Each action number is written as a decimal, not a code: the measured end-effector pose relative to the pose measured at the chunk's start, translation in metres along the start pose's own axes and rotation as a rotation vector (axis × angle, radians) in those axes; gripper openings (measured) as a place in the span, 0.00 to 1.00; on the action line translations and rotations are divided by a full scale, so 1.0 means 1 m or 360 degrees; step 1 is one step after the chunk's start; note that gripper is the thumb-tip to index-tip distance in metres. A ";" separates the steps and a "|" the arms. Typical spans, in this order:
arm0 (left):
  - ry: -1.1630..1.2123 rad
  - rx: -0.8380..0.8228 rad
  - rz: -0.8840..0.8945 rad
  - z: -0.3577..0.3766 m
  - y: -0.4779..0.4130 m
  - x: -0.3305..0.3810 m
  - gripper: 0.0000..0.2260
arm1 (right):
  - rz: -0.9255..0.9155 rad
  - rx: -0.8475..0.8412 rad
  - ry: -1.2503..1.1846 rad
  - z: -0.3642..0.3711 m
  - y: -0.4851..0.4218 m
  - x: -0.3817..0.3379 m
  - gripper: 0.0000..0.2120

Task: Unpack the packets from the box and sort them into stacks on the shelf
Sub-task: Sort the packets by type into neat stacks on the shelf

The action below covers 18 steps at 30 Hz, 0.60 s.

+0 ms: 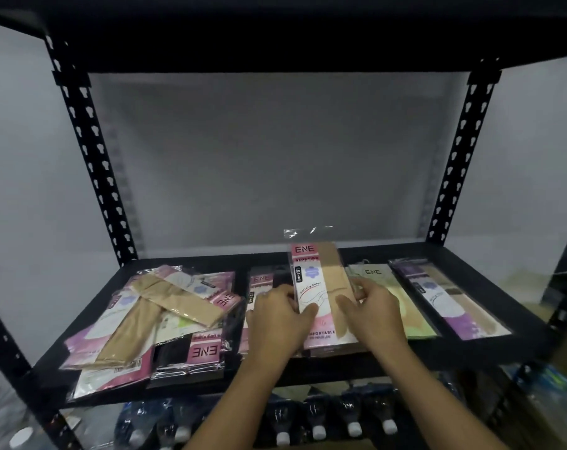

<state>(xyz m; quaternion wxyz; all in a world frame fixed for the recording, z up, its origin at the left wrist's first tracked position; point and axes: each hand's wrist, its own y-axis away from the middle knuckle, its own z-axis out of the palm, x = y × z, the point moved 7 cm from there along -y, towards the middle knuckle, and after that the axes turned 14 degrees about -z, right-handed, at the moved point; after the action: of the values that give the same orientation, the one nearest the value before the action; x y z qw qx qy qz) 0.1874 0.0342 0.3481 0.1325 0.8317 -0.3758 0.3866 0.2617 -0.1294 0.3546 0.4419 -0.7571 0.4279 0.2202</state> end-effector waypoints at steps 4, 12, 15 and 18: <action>-0.0354 0.0046 -0.0001 0.020 -0.007 0.001 0.19 | 0.0063 -0.0113 0.0231 0.005 -0.005 0.019 0.16; -0.0941 0.0079 0.0132 0.044 -0.004 -0.002 0.22 | 0.0126 -0.0421 0.0549 0.032 -0.002 0.041 0.10; -0.0945 0.0101 0.0172 0.045 -0.006 -0.003 0.22 | 0.0104 -0.0410 0.0600 0.033 -0.003 0.039 0.11; -0.0878 0.0094 0.0166 0.045 -0.008 -0.006 0.22 | 0.0077 -0.0383 0.0607 0.033 -0.004 0.038 0.11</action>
<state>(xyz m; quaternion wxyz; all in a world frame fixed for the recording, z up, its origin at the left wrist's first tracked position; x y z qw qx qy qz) 0.2152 0.0201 0.3139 -0.0191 0.8886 -0.4285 0.1627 0.2865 -0.1178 0.3127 0.2542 -0.8217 0.4925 0.1330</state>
